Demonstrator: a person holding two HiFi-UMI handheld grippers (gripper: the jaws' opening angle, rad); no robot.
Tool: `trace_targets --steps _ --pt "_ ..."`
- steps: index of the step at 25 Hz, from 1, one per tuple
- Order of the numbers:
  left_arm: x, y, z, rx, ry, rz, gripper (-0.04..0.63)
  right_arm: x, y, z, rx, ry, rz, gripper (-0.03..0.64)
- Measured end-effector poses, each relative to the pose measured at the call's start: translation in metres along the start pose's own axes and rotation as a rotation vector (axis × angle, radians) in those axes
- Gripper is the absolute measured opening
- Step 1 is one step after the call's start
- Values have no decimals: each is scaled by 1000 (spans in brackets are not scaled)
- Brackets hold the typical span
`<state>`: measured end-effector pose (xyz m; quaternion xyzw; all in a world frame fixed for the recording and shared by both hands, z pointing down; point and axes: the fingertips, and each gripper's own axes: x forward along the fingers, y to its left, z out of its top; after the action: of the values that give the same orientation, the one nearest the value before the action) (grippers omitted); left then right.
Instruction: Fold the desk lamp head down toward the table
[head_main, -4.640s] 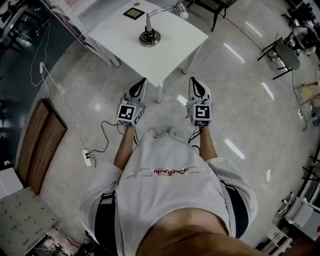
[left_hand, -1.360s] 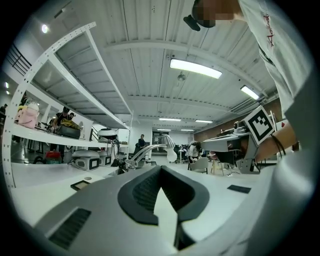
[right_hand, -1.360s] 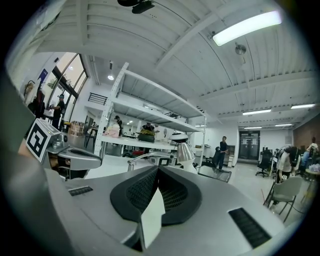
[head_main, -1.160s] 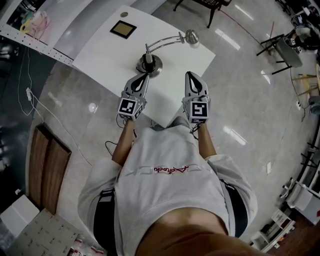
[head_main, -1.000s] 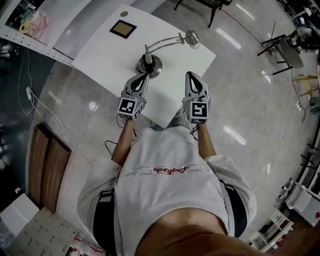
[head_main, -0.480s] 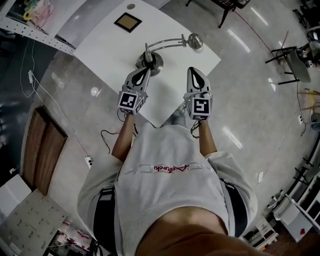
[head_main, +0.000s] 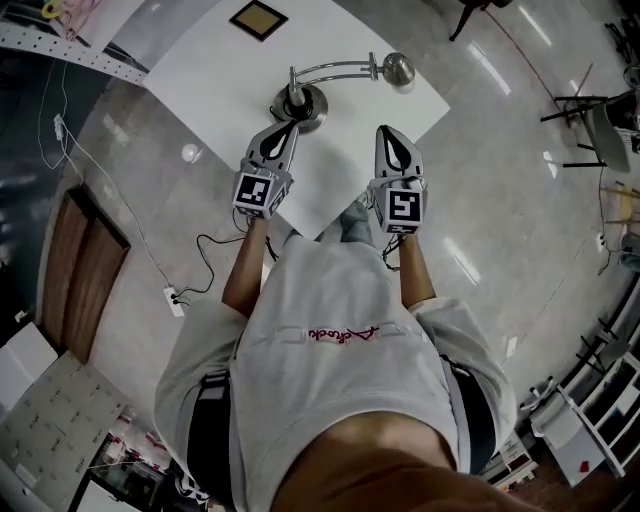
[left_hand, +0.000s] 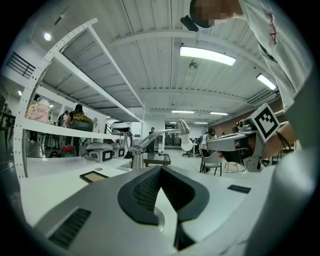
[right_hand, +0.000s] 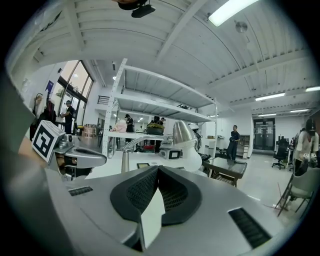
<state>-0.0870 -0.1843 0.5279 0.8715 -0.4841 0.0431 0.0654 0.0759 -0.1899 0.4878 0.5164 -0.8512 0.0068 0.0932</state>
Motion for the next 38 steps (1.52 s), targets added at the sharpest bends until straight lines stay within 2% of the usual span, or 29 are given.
trace_targets --steps 10,11,13,15,20,31,38 --pt "-7 4 -20 -19 -3 52 25 -11 0 -24 1 52 13 11" --pt "-7 6 -22 -19 -6 64 44 -12 -1 -26 1 56 12 11" --pt "-4 9 -23 -30 -13 75 167 -12 -1 -28 1 61 12 11" --pt "-1 12 -25 -42 -19 73 237 -10 -1 -30 2 65 14 11" --pt "8 17 -29 -53 -17 42 245 -7 1 -30 -2 67 17 11" --pt "56 42 -25 -41 -18 30 245 -11 -6 -27 15 60 -4 11" --pt "83 49 -15 -13 -10 -20 245 -13 -13 -24 20 60 -29 11"
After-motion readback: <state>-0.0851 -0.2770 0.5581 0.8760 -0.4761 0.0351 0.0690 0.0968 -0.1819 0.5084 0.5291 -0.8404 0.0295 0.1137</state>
